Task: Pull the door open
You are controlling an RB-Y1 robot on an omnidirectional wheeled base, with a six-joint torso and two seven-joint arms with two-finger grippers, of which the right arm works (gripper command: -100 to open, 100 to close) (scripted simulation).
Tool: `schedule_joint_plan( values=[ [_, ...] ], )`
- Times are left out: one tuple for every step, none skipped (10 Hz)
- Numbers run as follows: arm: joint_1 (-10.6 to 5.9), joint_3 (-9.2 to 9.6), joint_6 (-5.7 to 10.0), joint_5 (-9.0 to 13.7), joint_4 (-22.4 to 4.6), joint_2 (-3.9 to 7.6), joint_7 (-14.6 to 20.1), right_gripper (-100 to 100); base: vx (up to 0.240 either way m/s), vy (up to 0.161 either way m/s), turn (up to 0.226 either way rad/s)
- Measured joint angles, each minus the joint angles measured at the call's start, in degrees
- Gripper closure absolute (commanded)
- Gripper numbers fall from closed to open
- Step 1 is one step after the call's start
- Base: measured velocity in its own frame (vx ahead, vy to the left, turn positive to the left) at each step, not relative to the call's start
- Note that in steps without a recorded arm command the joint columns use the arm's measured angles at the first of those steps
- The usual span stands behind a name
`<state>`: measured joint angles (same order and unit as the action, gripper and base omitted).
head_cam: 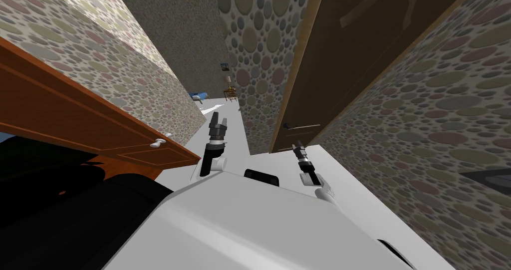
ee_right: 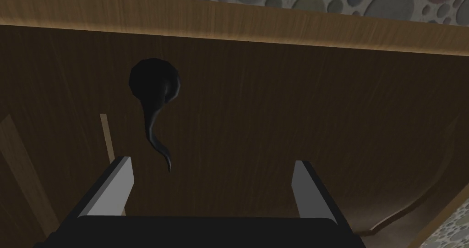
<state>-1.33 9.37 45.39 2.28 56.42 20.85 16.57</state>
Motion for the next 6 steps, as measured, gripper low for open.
schedule_joint_plan(
  values=[
    [-0.55, 0.15, 0.11, 0.03, -1.18, 0.38, 0.25, -100, 0.073, -0.079, 0.127],
    [-0.97, 0.30, 0.16, 0.06, -2.21, 0.83, 0.54, -100, 0.063, -0.075, 0.130],
    [-1.59, 0.46, 0.55, 0.09, -3.82, 1.23, 0.83, -100, 0.063, -0.074, 0.111],
    [-2.12, 0.61, 1.06, 0.10, -5.40, 1.54, 1.06, -100, 0.051, -0.071, 0.109],
    [-2.64, 0.75, 1.34, 0.11, -6.65, 1.84, 1.26, -100, 0.045, -0.066, 0.124],
    [-3.07, 0.89, 1.57, 0.13, -7.80, 2.13, 1.46, -100, 0.047, -0.076, 0.097]
  ],
)
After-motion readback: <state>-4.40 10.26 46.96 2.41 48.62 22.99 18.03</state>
